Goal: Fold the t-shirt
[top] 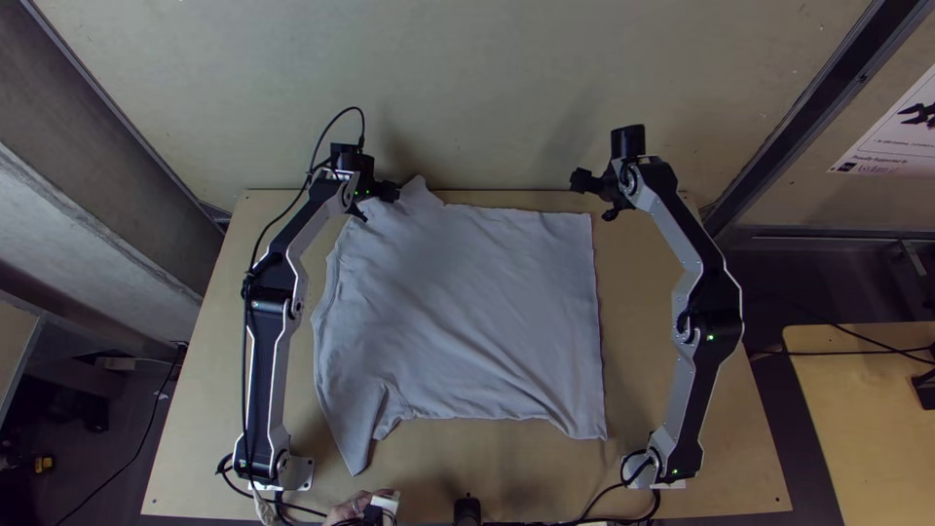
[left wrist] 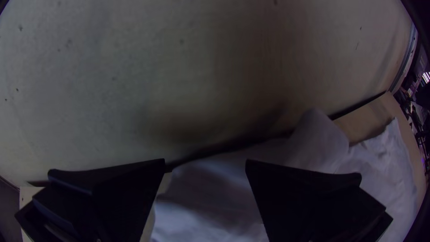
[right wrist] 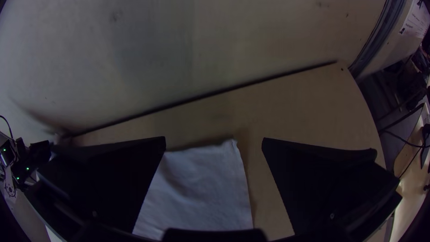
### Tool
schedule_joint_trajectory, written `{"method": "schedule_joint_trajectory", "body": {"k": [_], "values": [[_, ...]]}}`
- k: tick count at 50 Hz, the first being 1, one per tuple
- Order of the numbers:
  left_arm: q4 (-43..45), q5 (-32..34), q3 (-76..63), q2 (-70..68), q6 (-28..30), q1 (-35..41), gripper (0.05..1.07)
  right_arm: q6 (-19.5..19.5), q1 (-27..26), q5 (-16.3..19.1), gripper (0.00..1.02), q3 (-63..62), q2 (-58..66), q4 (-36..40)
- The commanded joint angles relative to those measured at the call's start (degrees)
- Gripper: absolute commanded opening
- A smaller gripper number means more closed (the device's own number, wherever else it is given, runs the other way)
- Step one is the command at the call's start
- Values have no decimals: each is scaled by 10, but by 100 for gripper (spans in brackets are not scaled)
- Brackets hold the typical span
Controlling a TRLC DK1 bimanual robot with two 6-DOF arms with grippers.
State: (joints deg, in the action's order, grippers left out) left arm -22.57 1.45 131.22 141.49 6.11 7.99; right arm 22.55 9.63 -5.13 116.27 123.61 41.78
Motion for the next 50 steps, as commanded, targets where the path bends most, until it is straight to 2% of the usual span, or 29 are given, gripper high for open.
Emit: {"method": "schedule_joint_trajectory", "body": {"k": [1, 3, 11, 12, 17, 20, 22, 33, 41, 44, 50], "values": [[1, 1, 17, 24, 12, 0, 83, 20, -2, 3, 98, 31, 33, 27], [0, 2, 17, 27, 12, -1, 78, 20, -2, 3, 98, 38, 38, 35], [-11, 2, 17, 35, 12, -3, 78, 20, -2, 3, 98, 45, 49, 43], [-12, 2, 17, 36, 12, -3, 75, 20, -2, 2, 98, 46, 51, 43], [-11, 2, 17, 36, 11, -4, 38, 21, -2, 2, 98, 52, 58, 44], [-15, 2, 16, 37, 7, -5, 23, 20, -2, 2, 98, 55, 62, 44], [-16, 2, 16, 37, 7, -6, 8, 20, -2, 3, 98, 57, 64, 45], [-13, 2, 15, 23, -18, -15, 8, 29, -8, 2, 95, 77, 86, 48], [-16, 3, 13, -5, -39, -17, 8, 35, -6, 3, 95, 151, 129, 106], [-17, 4, 12, -15, -42, -15, 8, 39, -4, 2, 90, 157, 134, 106], [-17, 10, 12, -25, -44, -15, 8, 46, -1, 2, 90, 163, 150, 106]]}}
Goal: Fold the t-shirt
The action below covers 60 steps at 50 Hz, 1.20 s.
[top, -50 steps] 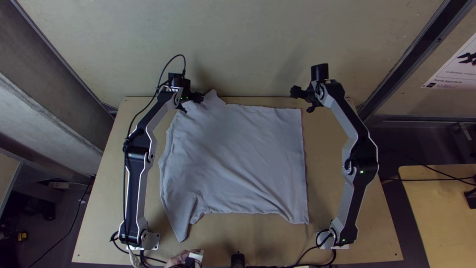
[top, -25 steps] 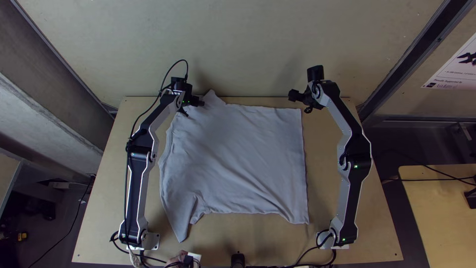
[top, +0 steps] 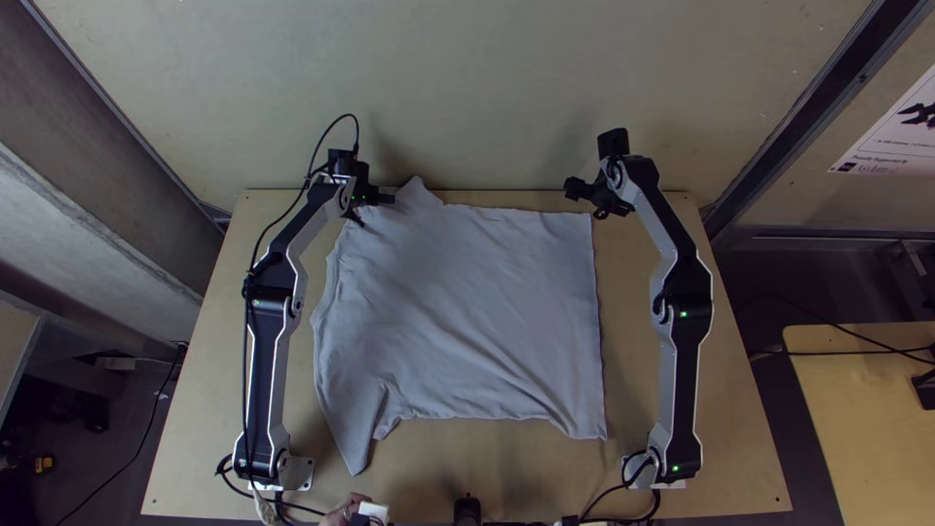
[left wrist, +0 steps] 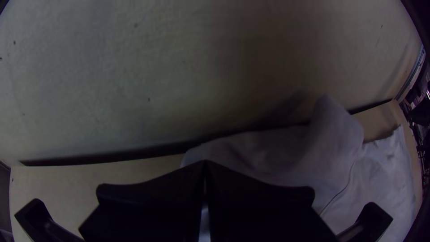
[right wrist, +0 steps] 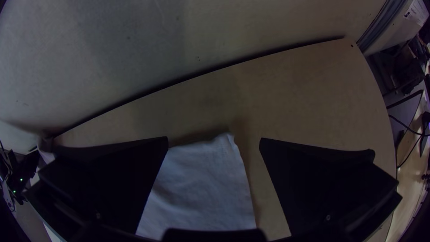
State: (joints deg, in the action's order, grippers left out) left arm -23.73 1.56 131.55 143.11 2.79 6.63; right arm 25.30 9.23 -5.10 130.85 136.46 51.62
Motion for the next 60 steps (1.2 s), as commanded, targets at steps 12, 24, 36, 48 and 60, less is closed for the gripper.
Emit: {"method": "schedule_joint_trajectory", "body": {"k": [12, 24, 36, 48, 60], "values": [[-20, 16, 9, -47, -11, -3, 8, 24, 1, 2, 90, 20, 54, 9], [-21, 16, 9, -49, -16, -8, 8, 23, 0, 2, 90, 20, 67, 15], [-30, 16, 7, -40, -16, -9, 8, 23, -1, 2, 85, 23, 85, 16], [-34, 16, 7, -42, -16, -15, 27, 17, 1, 3, 11, 26, 94, 9], [-64, 16, 8, -39, -10, -19, 103, 15, 2, 3, 2, 27, 94, 6]]}}
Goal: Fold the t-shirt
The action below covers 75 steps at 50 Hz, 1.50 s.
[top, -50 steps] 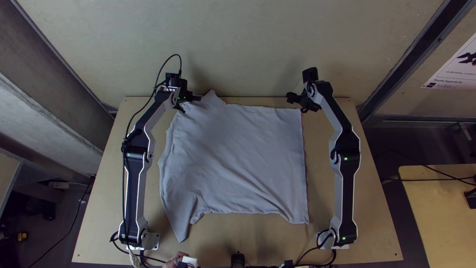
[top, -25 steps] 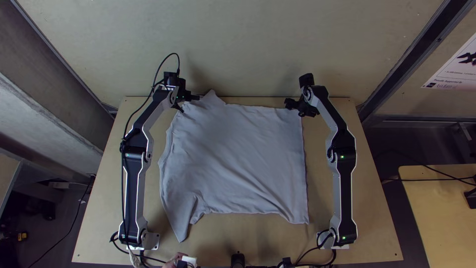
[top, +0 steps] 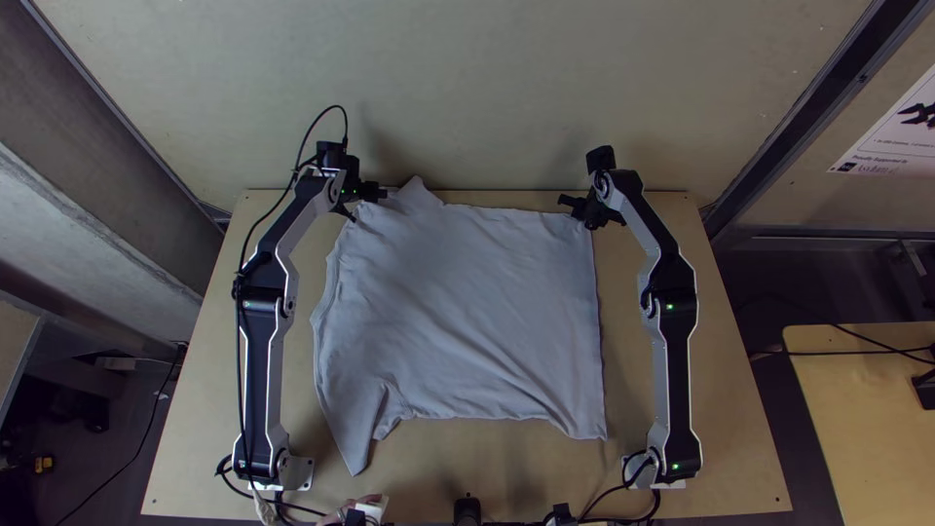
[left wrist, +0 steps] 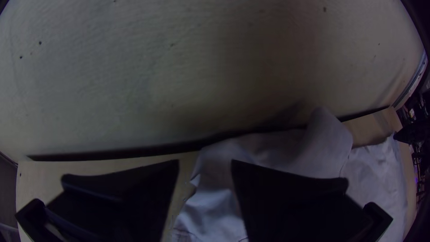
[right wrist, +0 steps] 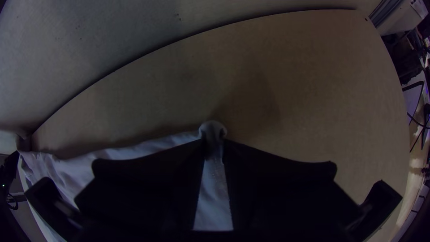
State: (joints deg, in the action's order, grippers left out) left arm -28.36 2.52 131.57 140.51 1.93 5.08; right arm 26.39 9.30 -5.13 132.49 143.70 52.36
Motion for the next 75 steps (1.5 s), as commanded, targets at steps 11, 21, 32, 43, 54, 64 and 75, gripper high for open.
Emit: {"method": "schedule_joint_trajectory", "body": {"k": [11, 21, 32, 43, 54, 64, 75], "values": [[-54, 26, 10, -8, -2, 3, 101, 4, 2, 3, 2, 10, 20, -2], [-59, 25, 11, 9, 6, 5, 85, 3, 1, 3, 2, 11, 15, -2], [-57, 27, 11, 9, 9, 6, 8, 1, -1, 3, 2, 10, 10, -2], [-49, 36, 11, -3, -2, -2, 8, 1, -1, 3, 2, 11, -2, -2], [-50, 45, 5, -42, -25, -12, 8, -7, -1, 3, 2, 12, -25, -19], [-57, 51, -12, -72, -32, -17, 8, -19, 4, 2, 2, 11, -50, -21], [-69, 55, -77, -125, -33, -17, 8, -27, 5, 1, 2, 11, -74, -8]]}}
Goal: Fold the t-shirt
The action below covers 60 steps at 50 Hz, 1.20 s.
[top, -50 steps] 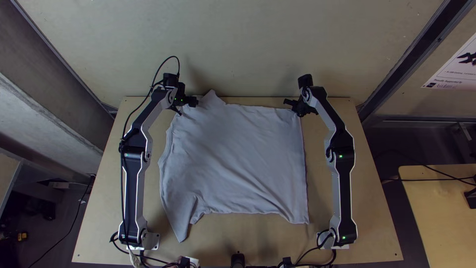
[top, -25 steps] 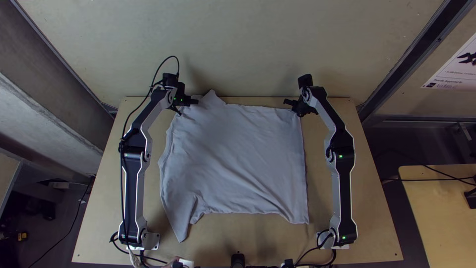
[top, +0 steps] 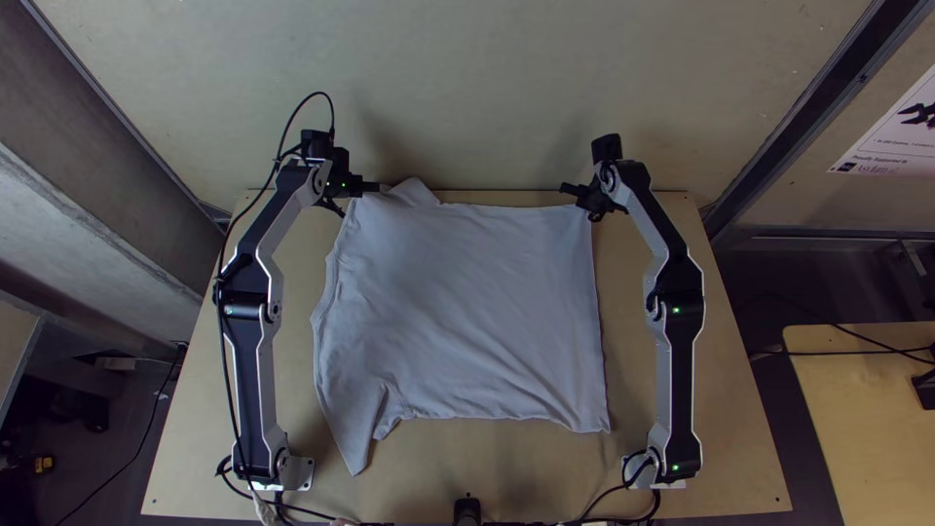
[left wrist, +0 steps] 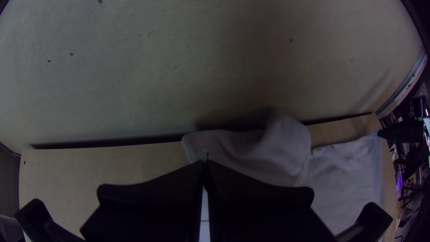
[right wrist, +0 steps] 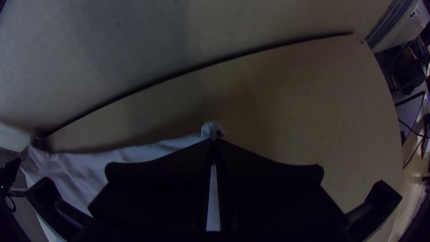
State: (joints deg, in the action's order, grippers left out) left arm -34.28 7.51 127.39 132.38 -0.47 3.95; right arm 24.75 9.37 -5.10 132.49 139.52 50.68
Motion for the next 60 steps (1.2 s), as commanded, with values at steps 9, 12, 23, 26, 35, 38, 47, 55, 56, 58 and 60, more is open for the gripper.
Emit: {"method": "schedule_joint_trajectory", "body": {"k": [9, 12, 23, 26, 35, 38, 47, 55, 56, 58, 60], "values": [[-10, 5, -78, -71, -9, -7, 8, -13, 3, -3, 2, 8, -38, 15], [-8, 5, -96, -83, -6, -9, 8, -13, 1, -3, 2, 4, -41, 15], [9, 7, -155, -128, 2, -18, 8, -14, -4, -3, 2, -8, -50, 18], [15, 7, -174, -144, 2, -21, 8, -16, -4, -3, 2, -12, -55, 22], [34, 15, -239, -196, 4, -24, 8, -25, -2, -4, 2, -17, -63, 51], [37, 15, -258, -212, 4, -24, 8, -26, -2, -5, 2, -20, -66, 65], [55, 15, -332, -263, 6, -17, 8, -32, 0, -10, 2, -58, -94, 76], [74, 15, -395, -304, 4, -8, 8, -34, 2, -11, 2, -100, -120, 76], [77, 15, -402, -309, 4, -8, 8, -35, 2, -11, 2, -105, -123, 76], [83, 15, -418, -318, 4, -5, 8, -36, 3, -11, 2, -115, -130, 76], [89, 15, -434, -327, 4, -4, 8, -36, 4, -11, 2, -123, -137, 76]]}}
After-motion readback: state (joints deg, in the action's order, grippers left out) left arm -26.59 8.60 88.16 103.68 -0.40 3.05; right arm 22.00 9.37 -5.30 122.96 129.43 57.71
